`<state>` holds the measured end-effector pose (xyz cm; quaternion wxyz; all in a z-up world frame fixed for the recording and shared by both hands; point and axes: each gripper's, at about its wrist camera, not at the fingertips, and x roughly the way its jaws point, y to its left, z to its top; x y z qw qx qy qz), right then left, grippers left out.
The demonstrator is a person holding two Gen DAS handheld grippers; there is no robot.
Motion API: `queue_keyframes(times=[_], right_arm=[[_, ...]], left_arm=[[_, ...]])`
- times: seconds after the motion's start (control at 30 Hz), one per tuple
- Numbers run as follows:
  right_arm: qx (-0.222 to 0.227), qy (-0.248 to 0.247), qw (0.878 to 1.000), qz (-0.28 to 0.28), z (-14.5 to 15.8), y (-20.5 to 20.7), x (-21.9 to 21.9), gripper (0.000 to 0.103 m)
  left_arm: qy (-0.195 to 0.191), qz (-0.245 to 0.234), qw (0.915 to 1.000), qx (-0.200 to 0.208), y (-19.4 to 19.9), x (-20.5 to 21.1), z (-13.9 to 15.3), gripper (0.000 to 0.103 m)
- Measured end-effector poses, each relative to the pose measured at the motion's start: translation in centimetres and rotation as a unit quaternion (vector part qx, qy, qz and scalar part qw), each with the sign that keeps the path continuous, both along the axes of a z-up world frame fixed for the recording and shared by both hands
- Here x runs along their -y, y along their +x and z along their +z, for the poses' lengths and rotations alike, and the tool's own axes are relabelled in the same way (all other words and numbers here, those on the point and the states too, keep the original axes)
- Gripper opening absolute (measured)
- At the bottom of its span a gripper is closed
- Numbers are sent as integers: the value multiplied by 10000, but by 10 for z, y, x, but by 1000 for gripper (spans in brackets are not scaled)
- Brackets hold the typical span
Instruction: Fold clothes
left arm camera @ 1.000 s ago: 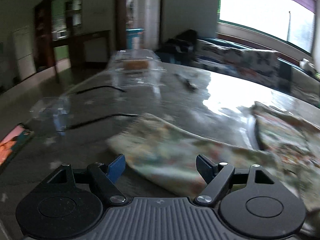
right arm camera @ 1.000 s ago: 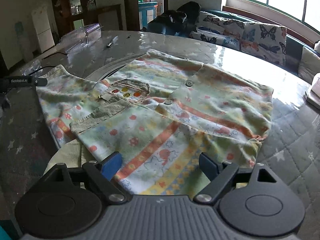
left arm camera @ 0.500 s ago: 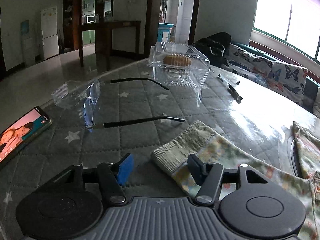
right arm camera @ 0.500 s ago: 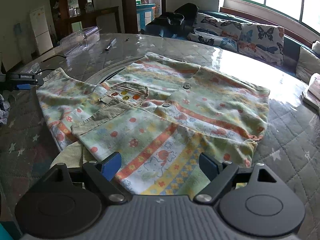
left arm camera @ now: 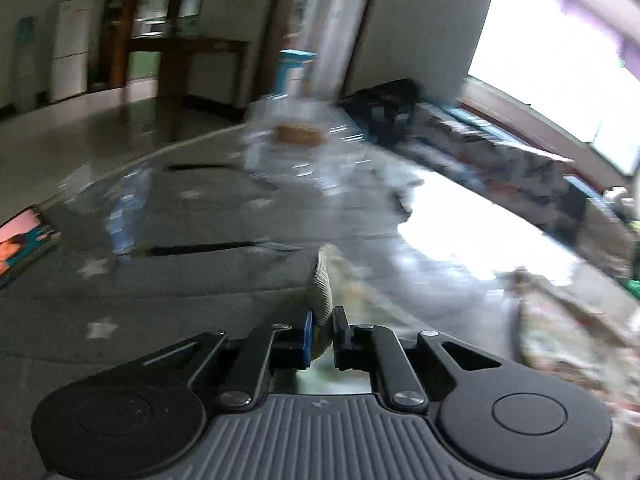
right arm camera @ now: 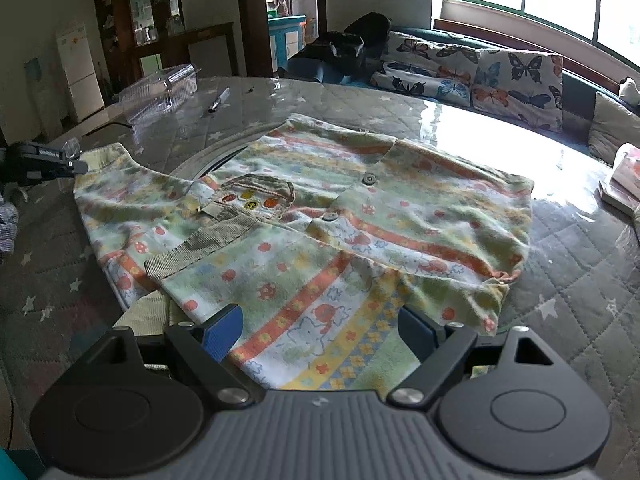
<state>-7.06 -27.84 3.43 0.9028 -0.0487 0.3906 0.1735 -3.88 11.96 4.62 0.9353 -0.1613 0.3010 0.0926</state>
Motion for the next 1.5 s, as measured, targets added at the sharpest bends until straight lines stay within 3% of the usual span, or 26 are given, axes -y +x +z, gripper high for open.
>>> queue_keyframes(times=[0.13, 0.23, 0.37, 0.53, 0.77, 0.83, 0.9, 1.07, 1.37, 1.5], right_arm=[[58, 77, 9999, -34, 3, -1, 3, 87], [118, 155, 9998, -79, 6, -2, 7, 86], [201, 240, 9993, -180, 10, -5, 15, 86], [313, 380, 9976, -478, 16, -10, 35, 85], [405, 515, 9944, -831, 25, -13, 59, 81], [398, 556, 9944, -810, 26, -12, 58, 80], [356, 589, 9949, -743, 26, -10, 54, 77], [110, 666, 9967, -451, 18, -1, 33, 67], [-348, 766, 9959, -333, -2, 13, 9, 47], [-461, 816, 9949, -375, -7, 18, 5, 44]], left_arm=[[-95, -745, 9966, 339, -11, 42, 26, 10], [-314, -1367, 9889, 489, -14, 75, 41, 10], [-686, -2170, 9721, 569, -17, 123, 51, 10], [-977, -2998, 9480, 435, -17, 180, 45, 10], [-454, -3695, 9281, 43, -23, 237, 11, 17], [-247, -3791, 9250, -13, -29, 239, 4, 32], [-85, -3855, 9227, -13, -37, 238, 0, 41], [144, -3775, 9254, 308, -41, 214, 10, 55], [261, -2854, 9579, 182, -31, 145, 2, 59], [238, -2569, 9661, 90, -30, 124, -5, 59]])
